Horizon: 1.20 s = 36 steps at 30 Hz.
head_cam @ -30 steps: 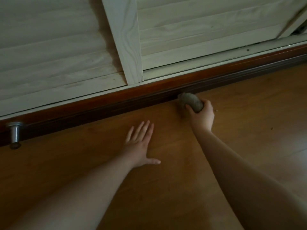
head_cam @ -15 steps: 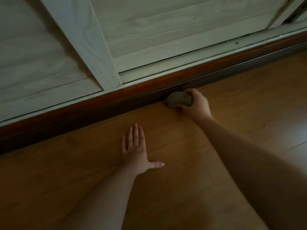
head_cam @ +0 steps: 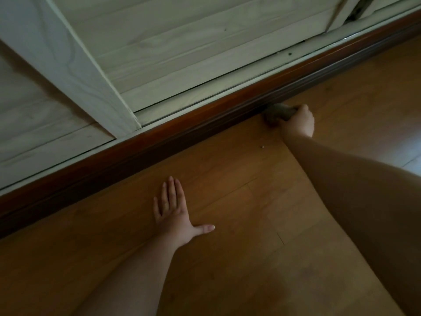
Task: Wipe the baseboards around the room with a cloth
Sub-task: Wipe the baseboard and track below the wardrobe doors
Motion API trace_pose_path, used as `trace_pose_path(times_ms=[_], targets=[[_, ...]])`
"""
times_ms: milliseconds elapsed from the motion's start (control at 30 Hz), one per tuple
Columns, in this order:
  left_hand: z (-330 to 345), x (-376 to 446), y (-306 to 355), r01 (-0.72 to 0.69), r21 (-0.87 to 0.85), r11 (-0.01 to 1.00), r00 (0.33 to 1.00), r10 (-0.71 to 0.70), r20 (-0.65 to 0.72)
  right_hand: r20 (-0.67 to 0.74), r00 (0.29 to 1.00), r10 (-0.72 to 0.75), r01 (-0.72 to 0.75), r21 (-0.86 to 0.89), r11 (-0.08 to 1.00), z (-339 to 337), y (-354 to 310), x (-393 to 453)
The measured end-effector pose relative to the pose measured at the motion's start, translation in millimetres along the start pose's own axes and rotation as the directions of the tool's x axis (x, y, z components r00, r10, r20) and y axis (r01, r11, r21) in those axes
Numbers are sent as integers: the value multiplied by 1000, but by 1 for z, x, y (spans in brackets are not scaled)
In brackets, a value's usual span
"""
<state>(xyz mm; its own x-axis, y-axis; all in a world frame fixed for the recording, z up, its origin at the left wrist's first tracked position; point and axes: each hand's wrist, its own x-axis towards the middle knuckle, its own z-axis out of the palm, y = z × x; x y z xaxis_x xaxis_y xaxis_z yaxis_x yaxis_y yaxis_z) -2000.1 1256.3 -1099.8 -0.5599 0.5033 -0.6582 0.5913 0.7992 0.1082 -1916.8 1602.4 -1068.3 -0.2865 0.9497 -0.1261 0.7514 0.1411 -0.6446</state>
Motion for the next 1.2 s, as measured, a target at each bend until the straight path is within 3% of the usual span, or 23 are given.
trace_pose_path(times_ms=[267, 500, 567, 667, 767, 967, 1133, 1200], targets=[[-3, -3, 2, 3, 13, 1000, 1000, -3, 1, -83, 991, -106, 110, 41, 993, -23, 35, -62], [-8, -12, 2, -32, 10, 999, 999, 32, -18, -62, 998, -7, 8, 27, 1000, -51, 79, -143], [-4, -13, -1, -114, 86, 990, 992, 118, -50, -77, 997, 31, -29, 38, 999, -61, 94, -161], [5, -20, 2, -385, 311, 869, 905, 422, -59, -94, 991, 94, -90, 53, 995, -74, 120, -186], [7, -16, 29, -515, 375, 771, 812, 578, -74, -113, 980, 166, -158, 71, 985, -86, 142, -206], [1, 7, 110, -594, 494, 635, 706, 706, -60, -109, 961, 254, -237, 150, 960, -97, 166, -228], [-10, 43, 162, -657, 634, 409, 562, 826, 50, -75, 982, 175, -171, 56, 984, -91, 183, -221], [-11, 59, 180, -670, 629, 394, 551, 832, 66, -81, 990, 116, -115, 18, 993, -93, 188, -205]])
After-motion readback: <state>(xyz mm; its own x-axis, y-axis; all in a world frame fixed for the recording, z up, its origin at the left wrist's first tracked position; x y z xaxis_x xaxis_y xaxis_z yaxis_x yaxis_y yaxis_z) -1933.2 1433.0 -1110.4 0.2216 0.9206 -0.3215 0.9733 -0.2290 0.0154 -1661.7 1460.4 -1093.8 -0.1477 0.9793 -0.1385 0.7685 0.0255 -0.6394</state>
